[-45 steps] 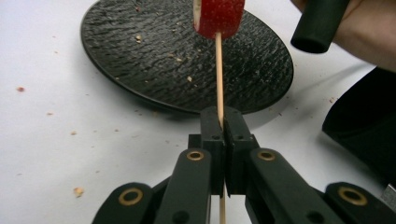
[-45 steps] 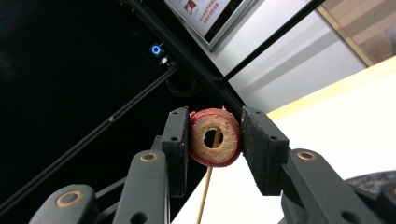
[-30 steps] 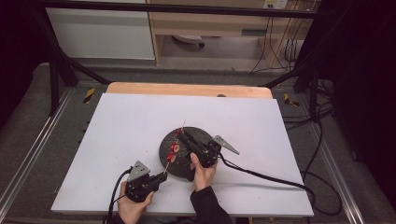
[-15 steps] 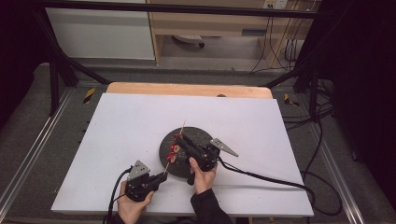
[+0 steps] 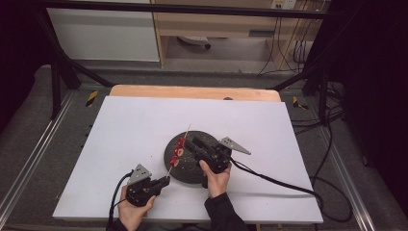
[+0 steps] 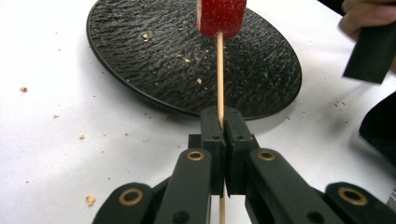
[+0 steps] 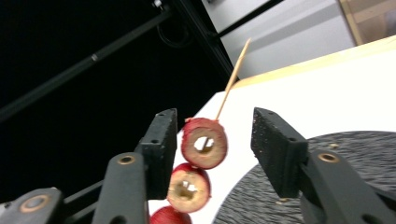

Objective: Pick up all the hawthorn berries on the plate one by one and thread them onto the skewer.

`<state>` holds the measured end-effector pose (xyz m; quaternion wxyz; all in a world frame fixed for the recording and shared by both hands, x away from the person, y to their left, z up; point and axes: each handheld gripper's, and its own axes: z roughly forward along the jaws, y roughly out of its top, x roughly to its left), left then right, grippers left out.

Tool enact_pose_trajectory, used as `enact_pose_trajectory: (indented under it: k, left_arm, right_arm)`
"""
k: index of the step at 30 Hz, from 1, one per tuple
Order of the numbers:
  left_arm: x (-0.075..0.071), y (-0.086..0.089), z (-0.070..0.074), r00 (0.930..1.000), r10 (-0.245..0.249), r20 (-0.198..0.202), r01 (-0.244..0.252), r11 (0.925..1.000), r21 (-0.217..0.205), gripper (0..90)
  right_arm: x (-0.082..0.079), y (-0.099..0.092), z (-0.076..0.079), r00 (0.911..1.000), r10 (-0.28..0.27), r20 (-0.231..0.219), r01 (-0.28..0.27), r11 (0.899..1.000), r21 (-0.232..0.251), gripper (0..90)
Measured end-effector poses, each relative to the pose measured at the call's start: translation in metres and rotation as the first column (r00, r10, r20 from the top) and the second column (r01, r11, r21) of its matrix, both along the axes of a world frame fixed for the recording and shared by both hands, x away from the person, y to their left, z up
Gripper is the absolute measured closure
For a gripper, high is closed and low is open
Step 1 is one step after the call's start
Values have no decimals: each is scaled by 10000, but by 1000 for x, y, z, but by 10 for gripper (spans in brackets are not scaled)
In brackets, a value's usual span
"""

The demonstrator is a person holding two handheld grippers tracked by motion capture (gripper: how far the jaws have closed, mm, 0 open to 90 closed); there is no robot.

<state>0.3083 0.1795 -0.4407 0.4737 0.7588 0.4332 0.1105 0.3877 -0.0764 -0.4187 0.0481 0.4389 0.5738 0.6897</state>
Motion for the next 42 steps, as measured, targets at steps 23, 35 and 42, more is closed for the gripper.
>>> enact_pose_trajectory:
  k: [23,35,42]
  left_arm:
    - [3,11,3,9989,-463,35,462,9986,251,883]
    - [9,7,9,9964,-791,-295,809,9946,646,883]
    - [20,0,24,9947,-939,-408,988,9854,1387,883]
  right_arm:
    - [9,-69,3,9905,936,-1008,-1327,8428,-5216,39]
    - [0,-117,-19,9858,864,-1442,-1567,7824,-6027,5]
    - [-10,-141,-29,9853,851,-1484,-1601,7637,-6254,5]
